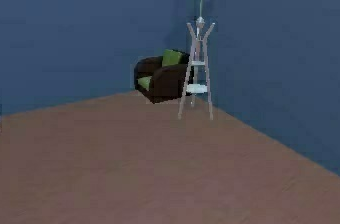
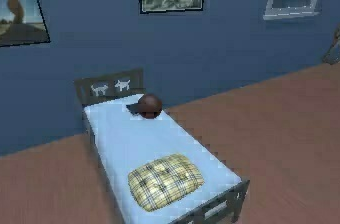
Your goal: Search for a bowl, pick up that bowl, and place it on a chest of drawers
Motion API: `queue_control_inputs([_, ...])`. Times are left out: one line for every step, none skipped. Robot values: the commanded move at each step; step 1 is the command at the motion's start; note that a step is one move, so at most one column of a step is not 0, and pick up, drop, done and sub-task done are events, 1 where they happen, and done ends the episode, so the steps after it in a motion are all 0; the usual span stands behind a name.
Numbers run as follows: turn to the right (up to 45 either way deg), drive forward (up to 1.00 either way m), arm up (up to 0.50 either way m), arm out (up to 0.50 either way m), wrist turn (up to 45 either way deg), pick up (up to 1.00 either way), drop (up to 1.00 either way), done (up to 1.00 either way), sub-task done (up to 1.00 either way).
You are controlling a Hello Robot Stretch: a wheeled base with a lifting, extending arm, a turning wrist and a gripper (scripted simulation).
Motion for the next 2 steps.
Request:
queue_control_inputs([45.0,0.0,0.0,0.0,0.0,0.0,0.0,0.0,0.0])
queue_control_inputs([45.0,0.0,0.0,0.0,0.0,0.0,0.0,0.0,0.0])
